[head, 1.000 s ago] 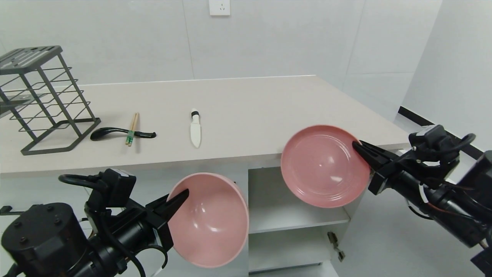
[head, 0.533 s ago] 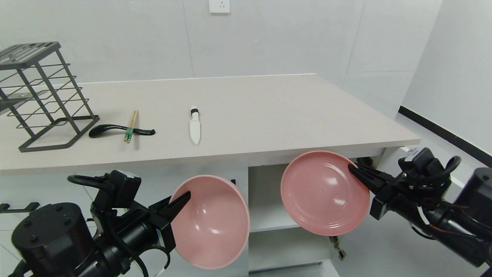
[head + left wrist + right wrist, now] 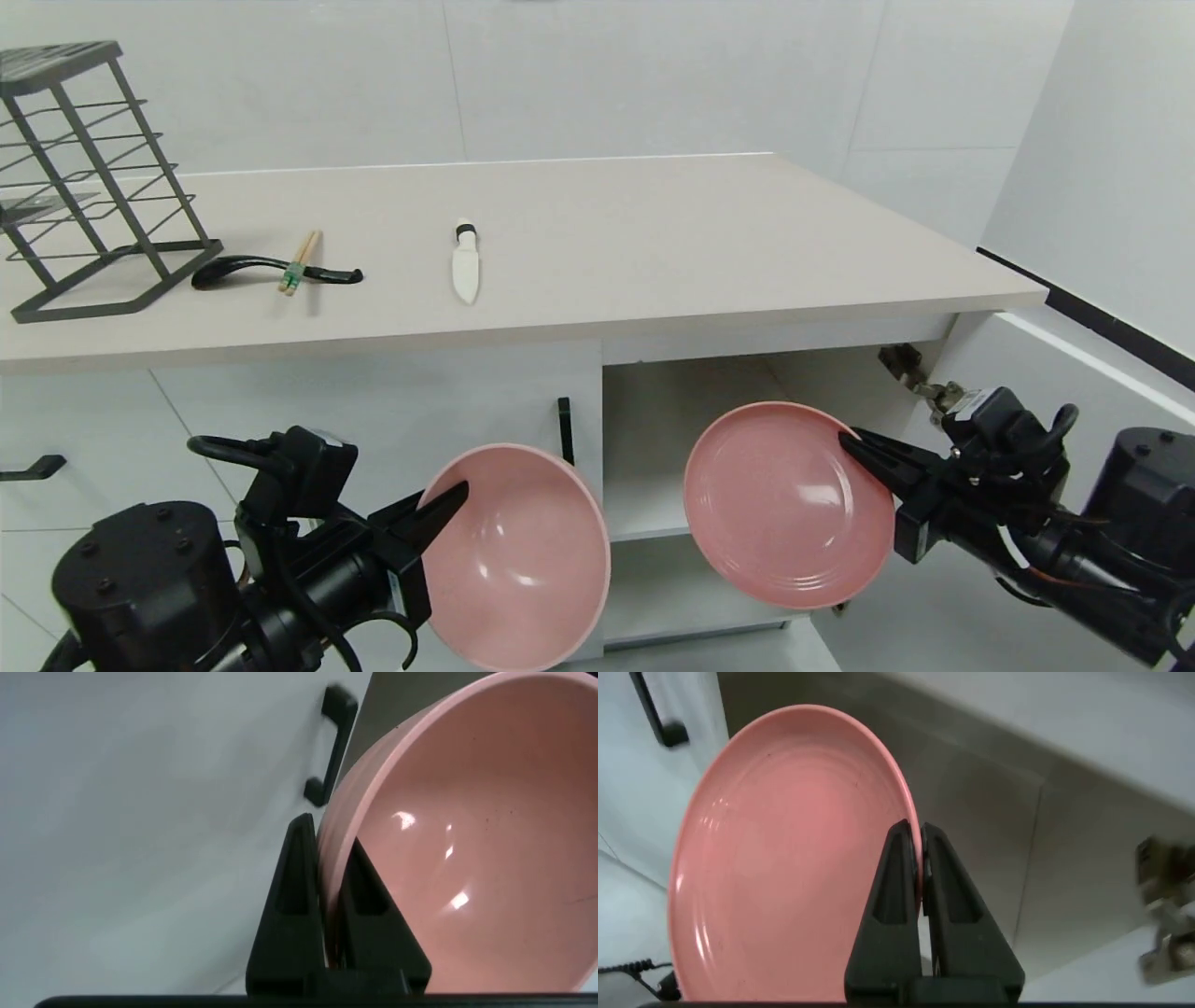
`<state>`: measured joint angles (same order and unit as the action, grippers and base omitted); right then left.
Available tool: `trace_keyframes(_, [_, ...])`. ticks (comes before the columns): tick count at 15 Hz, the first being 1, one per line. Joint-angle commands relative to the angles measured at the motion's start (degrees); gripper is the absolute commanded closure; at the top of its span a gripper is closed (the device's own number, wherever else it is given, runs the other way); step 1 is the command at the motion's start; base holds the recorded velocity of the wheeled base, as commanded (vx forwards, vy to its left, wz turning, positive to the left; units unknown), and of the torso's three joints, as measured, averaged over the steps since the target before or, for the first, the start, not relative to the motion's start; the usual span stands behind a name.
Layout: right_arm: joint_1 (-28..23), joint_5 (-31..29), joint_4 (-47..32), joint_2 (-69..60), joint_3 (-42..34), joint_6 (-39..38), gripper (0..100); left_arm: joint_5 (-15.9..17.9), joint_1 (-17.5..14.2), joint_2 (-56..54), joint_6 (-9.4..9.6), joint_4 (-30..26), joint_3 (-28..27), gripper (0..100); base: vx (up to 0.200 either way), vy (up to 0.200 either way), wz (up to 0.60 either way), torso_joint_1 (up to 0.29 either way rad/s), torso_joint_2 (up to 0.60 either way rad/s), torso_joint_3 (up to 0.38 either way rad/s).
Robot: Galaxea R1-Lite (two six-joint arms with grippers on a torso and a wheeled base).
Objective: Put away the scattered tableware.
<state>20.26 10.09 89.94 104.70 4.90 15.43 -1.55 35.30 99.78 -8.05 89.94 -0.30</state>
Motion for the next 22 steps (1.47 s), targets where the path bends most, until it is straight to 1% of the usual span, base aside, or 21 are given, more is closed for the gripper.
trace_keyframes(1, [0.04,-0.07,0.06,1.64,-0.07,0.04,100,-0.03,0.12,0.50,-0.04,0.06,0.04,100,0.000,0.000,0.00,-0.168,0.45,0.300])
trace_keyframes(5, [-0.22,-0.07,0.06,4.72,0.28,-0.14,100,-0.03,0.12,2.35,0.05,0.06,0.04,100,0.000,0.000,0.00,-0.111,0.34,0.232])
trace_keyframes(7, [-0.22,-0.07,0.06,6.04,0.72,-0.40,100,-0.03,0.29,3.14,0.05,0.06,0.04,100,0.000,0.000,0.00,-0.024,0.08,0.044])
trace_keyframes(11, [-0.31,-0.16,0.06,9.55,2.04,-0.84,100,-0.12,2.14,4.72,0.05,0.06,0.22,100,0.000,0.000,0.00,0.000,0.00,0.000])
trace_keyframes(13, [-0.57,-0.16,0.06,11.75,3.62,-1.02,100,-0.12,2.14,4.90,0.05,0.06,0.22,100,0.000,0.000,0.00,0.000,0.00,0.000])
trace_keyframes(15, [-0.75,-0.16,0.06,17.64,6.44,-1.02,100,-0.12,2.14,4.99,0.05,0.06,0.22,100,0.000,0.000,0.00,0.000,0.00,0.000])
trace_keyframes(16, [-0.92,-0.16,0.06,18.61,6.61,-1.02,100,-0.12,2.14,4.81,0.05,0.06,0.22,100,0.000,0.000,0.00,0.000,0.00,0.000])
trace_keyframes(18, [-1.89,-0.16,0.06,18.96,6.26,-1.02,100,-0.12,1.70,4.90,0.05,0.06,0.22,100,0.000,0.000,0.00,0.000,0.00,0.000])
trace_keyframes(22, [-1.98,-0.16,0.06,18.78,6.26,-1.02,100,-0.12,1.61,4.99,0.05,0.06,0.13,100,0.000,0.000,0.00,0.000,0.00,0.000])
